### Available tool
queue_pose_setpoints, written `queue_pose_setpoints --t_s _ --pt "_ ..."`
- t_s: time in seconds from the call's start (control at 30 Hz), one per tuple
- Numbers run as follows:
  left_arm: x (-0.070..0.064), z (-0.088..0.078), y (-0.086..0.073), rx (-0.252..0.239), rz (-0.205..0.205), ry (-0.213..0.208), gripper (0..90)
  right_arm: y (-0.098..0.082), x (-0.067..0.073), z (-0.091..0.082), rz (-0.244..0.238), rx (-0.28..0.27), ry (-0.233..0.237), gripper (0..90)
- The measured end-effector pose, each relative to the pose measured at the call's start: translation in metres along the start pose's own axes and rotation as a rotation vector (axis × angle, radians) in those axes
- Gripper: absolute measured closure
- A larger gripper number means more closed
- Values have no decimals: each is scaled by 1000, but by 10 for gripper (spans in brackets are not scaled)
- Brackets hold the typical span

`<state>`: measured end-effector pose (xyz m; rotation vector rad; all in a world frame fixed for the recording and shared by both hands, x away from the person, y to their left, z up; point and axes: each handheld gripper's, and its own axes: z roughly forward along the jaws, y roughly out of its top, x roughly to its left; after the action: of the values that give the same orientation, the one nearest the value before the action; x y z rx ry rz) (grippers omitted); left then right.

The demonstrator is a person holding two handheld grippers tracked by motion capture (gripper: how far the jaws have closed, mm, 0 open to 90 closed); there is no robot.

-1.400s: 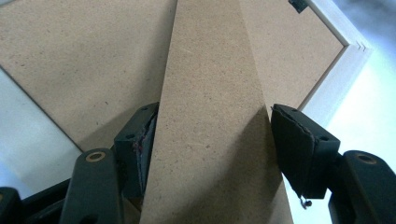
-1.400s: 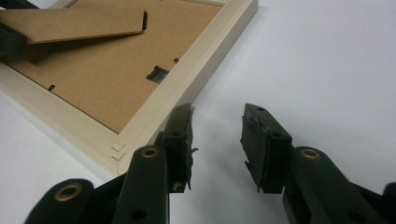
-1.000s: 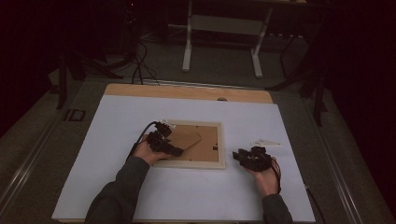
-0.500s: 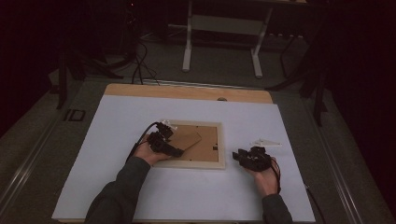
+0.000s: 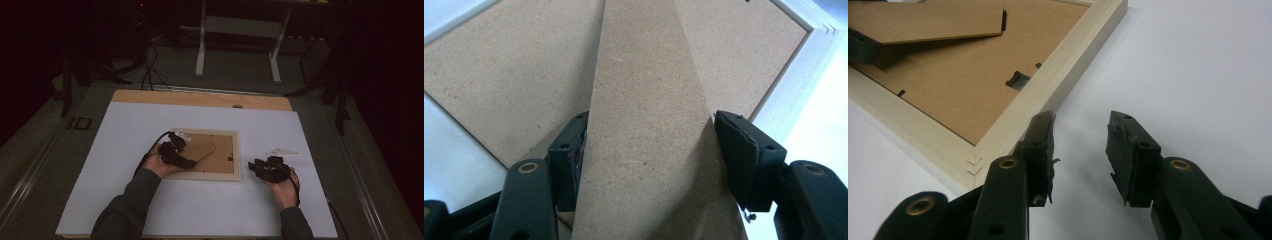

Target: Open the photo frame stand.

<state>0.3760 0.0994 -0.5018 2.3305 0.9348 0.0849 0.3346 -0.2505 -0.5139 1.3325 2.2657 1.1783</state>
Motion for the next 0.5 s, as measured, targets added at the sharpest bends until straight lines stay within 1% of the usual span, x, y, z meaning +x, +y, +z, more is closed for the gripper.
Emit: queue_pose_setpoints --t_s 0.1,0.2,0.37,0.5 --pt "-1 0 0 -2 14 9 378 3 1 1 -13 4 -2 625" --pt "-1 0 0 -4 18 13 378 6 3 4 -20 6 1 624" --pt "-3 -1 0 -6 31 25 378 11 5 11 -39 25 -4 625" --pt "-5 -1 0 -11 42 38 377 17 5 12 -47 26 -2 624"
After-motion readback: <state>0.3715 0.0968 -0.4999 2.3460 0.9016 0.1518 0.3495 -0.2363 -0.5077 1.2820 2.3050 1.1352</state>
